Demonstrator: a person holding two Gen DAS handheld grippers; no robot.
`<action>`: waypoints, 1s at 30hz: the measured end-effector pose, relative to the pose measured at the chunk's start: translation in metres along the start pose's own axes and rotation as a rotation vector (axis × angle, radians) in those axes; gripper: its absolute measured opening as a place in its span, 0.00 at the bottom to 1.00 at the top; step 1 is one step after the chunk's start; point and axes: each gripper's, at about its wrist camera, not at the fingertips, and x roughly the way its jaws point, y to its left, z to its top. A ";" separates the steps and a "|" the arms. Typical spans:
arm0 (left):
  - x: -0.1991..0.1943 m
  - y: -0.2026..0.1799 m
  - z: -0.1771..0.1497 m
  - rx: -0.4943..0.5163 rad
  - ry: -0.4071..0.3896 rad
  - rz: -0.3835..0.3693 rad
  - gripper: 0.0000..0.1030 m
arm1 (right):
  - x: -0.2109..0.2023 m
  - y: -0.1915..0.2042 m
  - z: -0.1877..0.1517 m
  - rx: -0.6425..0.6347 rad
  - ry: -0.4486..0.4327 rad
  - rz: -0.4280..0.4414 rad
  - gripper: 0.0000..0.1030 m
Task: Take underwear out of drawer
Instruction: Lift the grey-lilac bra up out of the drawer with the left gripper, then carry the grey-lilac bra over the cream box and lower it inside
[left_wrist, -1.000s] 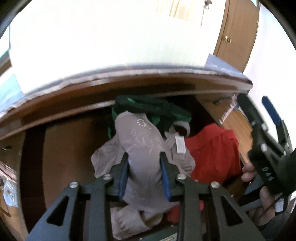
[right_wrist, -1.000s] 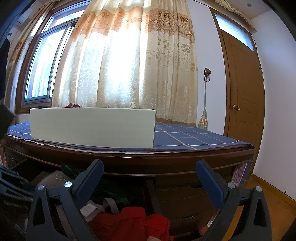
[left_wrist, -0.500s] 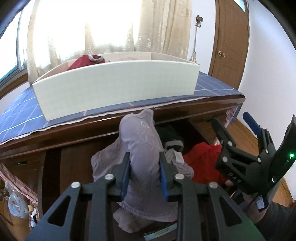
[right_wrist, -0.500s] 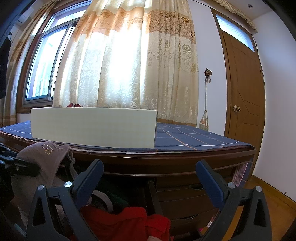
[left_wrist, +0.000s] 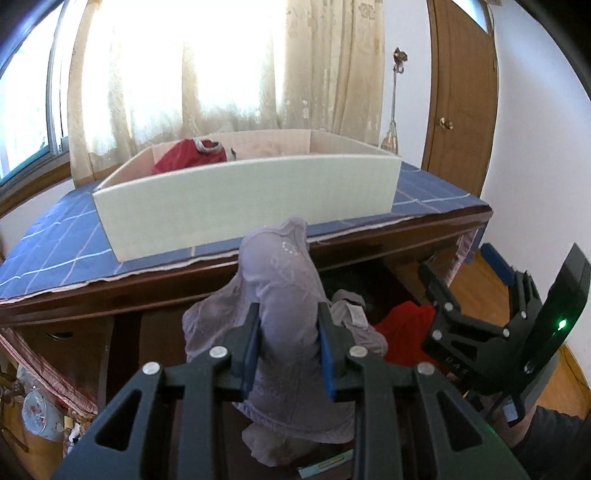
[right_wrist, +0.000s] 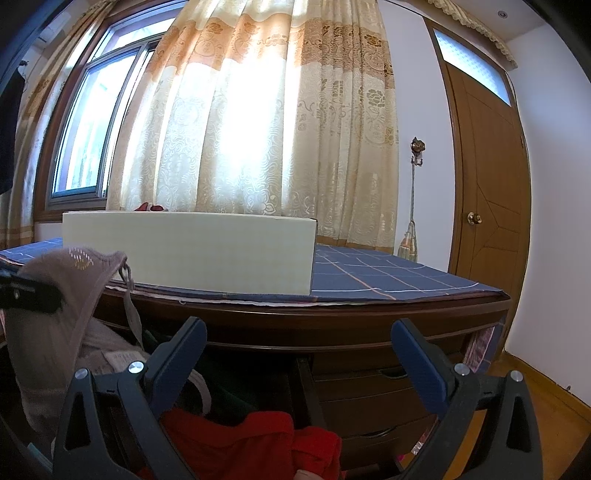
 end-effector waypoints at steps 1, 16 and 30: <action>-0.003 0.000 0.002 0.001 -0.008 -0.001 0.25 | 0.000 0.000 0.000 -0.002 0.000 0.000 0.98; -0.035 0.002 0.020 0.001 -0.111 0.024 0.25 | -0.001 0.002 0.000 -0.006 -0.004 0.001 0.98; -0.074 -0.003 0.066 0.068 -0.259 0.094 0.25 | -0.001 0.006 0.000 -0.017 -0.007 0.000 0.98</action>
